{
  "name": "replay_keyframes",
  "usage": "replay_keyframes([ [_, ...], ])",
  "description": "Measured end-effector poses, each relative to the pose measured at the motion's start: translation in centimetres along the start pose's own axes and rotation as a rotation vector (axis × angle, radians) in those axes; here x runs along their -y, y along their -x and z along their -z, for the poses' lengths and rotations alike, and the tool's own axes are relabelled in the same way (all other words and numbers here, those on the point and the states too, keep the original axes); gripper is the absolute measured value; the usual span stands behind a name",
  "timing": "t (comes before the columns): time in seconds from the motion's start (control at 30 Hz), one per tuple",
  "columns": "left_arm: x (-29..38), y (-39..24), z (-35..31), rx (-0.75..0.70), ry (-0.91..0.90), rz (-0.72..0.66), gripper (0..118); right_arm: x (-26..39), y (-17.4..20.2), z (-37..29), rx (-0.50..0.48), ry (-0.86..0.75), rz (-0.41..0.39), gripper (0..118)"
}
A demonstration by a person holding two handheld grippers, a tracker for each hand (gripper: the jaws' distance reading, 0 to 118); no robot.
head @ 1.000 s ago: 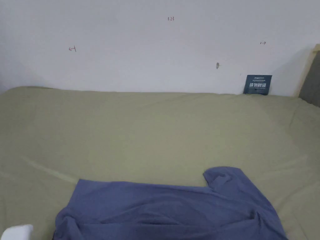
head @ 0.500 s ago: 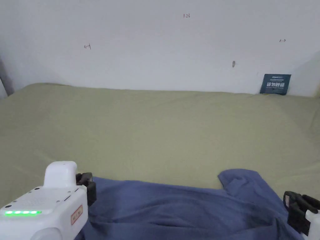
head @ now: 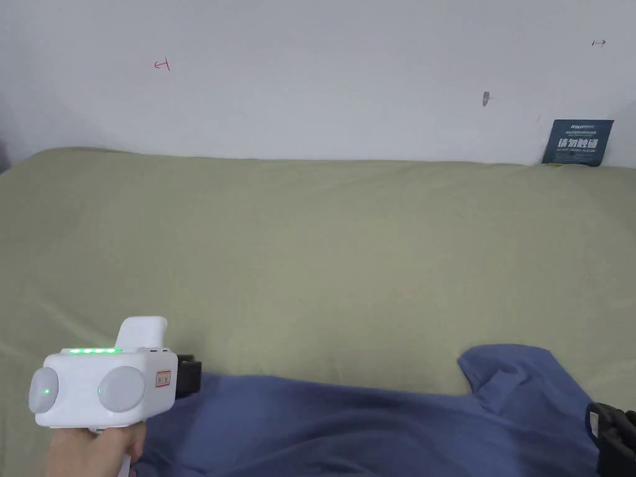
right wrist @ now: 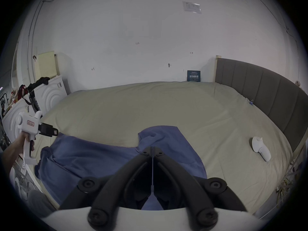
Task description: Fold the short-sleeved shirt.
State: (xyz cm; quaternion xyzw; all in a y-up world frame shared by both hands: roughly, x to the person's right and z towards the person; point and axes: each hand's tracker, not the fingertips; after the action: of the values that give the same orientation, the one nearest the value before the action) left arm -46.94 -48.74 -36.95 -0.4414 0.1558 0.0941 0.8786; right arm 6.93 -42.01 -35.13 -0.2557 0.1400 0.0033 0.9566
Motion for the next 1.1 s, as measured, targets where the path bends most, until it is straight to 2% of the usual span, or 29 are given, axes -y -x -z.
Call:
replay_keyframes([
  [0.03, -0.3, 0.2, 1.4, -0.01, 0.058, 0.006, 118, 0.1, -0.2, 0.5, 0.001, 0.013, -0.004, 4],
  [0.13, -0.1, -1.2, 2.8, -0.091, 0.105, 0.066, 116, 0.3, -0.9, 2.0, 0.007, 0.053, -0.016, 4],
  [0.23, 0.5, -2.2, 3.0, -0.089, 0.129, 0.073, 112, 0.4, -1.7, 3.0, 0.007, 0.083, -0.003, 4],
  [0.3, 0.6, -2.5, 2.3, -0.056, 0.125, 0.03, 88, 0.3, -2.4, 3.5, 0.012, 0.1, 0.01, 4],
  [0.4, 0.7, -2.8, -0.1, -0.014, 0.078, 0.056, 72, -0.1, -3.9, 4.4, 0.059, 0.158, 0.038, 4],
  [0.43, 0.8, -3.0, -0.7, 0.001, 0.07, 0.061, 55, -0.3, -4.5, 4.8, 0.061, 0.173, 0.055, 4],
  [0.47, 0.3, -2.7, -1.1, 0.019, 0.071, 0.063, 27, -0.6, -5.3, 5.2, 0.061, 0.183, 0.075, 4],
  [0.5, 0.4, -2.8, -1.3, 0.059, 0.07, 0.055, 5, -0.9, -6.0, 5.7, 0.06, 0.202, 0.086, 4],
  [0.57, 0.6, -3.4, -1.5, 0.043, 0.077, 0.044, 2, -1.6, -7.1, 7.1, 0.072, 0.225, 0.08, 4],
  [0.6, 0.2, -3.1, -1.2, 0.038, 0.079, 0.06, 2, -2.1, -7.8, 8.1, 0.083, 0.276, 0.061, 9],
  [0.63, 0.3, -3.3, -1.3, 0.031, 0.076, 0.06, 2, -2.4, -8.3, 9.0, 0.089, 0.294, 0.062, 31],
  [0.67, 0.4, -3.4, -1.3, 0.033, 0.08, 0.053, 2, -2.8, -9.0, 10.5, 0.075, 0.352, 0.063, 82],
  [0.7, 0.3, -3.2, -1.2, 0.035, 0.083, 0.042, 2, -3.0, -9.6, 12.1, 0.064, 0.421, 0.068, 113],
  [0.73, 0.1, -3.0, -1.0, 0.037, 0.087, 0.031, 2, -2.9, -9.9, 13.4, 0.049, 0.475, 0.063, 118],
  [0.87, 0.0, -2.8, -0.8, 0.041, 0.095, 0.014, 2, -1.7, -10.7, 17.8, 0.077, 0.625, -0.051, 109],
  [0.93, 0.0, -3.1, -0.9, 0.036, 0.096, 0.024, 2, -0.7, -11.0, 19.2, 0.111, 0.658, -0.093, 95],
  [0.97, -0.1, -3.2, -1.1, 0.033, 0.097, 0.031, 2, -0.6, -11.3, 19.3, 0.086, 0.637, -0.067, 94],
  [1.0, -0.3, -3.0, -0.9, 0.032, 0.098, 0.035, 2, -1.1, -11.4, 18.8, 0.079, 0.63, -0.035, 85],
  [1.03, -0.3, -2.9, -1.1, 0.033, 0.097, 0.039, 2, -1.5, -11.3, 18.1, 0.072, 0.618, -0.036, 58],
  [1.07, -0.3, -2.9, -1.3, 0.035, 0.096, 0.042, 2, -1.9, -10.9, 17.0, 0.047, 0.559, -0.043, 1],
  [1.1, -0.4, -2.8, -1.5, 0.038, 0.094, 0.041, 2, -2.3, -10.9, 16.4, 0.028, 0.538, -0.05, 2],
])
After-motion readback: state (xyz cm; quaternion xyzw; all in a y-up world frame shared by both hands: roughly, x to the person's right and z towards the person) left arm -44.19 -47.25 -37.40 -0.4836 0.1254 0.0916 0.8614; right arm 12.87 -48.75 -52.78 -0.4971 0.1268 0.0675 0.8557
